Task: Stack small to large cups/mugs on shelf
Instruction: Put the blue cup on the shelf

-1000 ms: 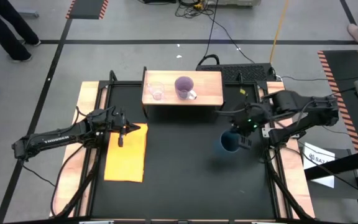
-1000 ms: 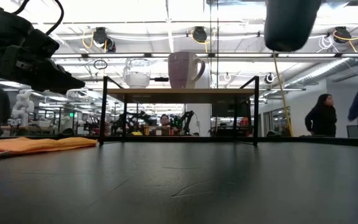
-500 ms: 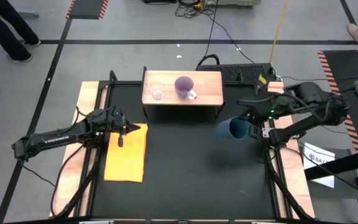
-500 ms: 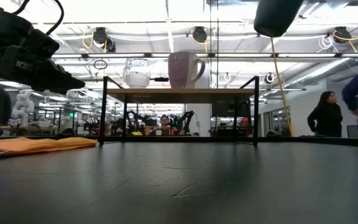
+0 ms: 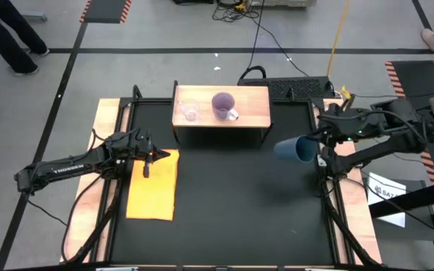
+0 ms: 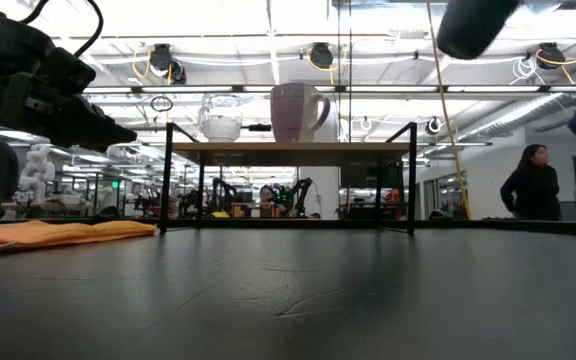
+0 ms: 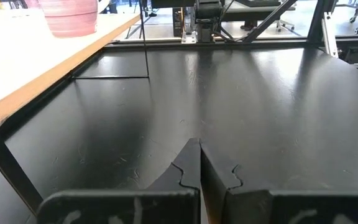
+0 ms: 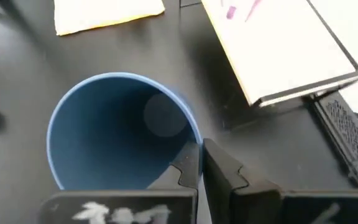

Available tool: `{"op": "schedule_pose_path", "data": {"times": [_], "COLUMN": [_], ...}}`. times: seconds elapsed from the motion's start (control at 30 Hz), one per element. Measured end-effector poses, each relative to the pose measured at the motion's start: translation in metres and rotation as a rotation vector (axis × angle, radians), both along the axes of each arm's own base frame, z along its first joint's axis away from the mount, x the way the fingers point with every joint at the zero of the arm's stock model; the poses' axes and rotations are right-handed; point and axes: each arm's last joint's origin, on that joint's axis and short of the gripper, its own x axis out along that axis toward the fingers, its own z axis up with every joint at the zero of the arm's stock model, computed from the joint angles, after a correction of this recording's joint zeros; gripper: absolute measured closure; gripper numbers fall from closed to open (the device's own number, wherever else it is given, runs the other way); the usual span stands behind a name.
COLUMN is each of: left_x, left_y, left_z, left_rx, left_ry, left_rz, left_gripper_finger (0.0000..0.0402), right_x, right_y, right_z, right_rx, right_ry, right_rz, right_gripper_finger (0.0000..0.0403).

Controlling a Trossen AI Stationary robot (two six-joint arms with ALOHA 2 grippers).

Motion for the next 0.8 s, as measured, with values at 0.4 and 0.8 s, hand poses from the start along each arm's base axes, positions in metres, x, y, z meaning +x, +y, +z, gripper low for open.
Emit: {"op": "schedule_pose_path", "data": {"times": [0.4,0.8], "left_x": [0.0,0.0], "left_y": [0.0,0.0], "left_z": [-0.001,-0.002], "left_rx": [-0.01,-0.007], "left_ry": [0.005,0.018], "left_rz": [0.002,0.0], "left_gripper_finger": [0.0401,0.0401], "right_x": [-0.055,-0.082], "right_y": [-0.008,-0.012], "right_z": [-0.059,-0.106], "right_rx": [0.03,0.027], "right_ry": [-0.101,-0.297], "right_rz": [-0.058,-0.023], "right_gripper_finger": [0.0403,0.0403]}}
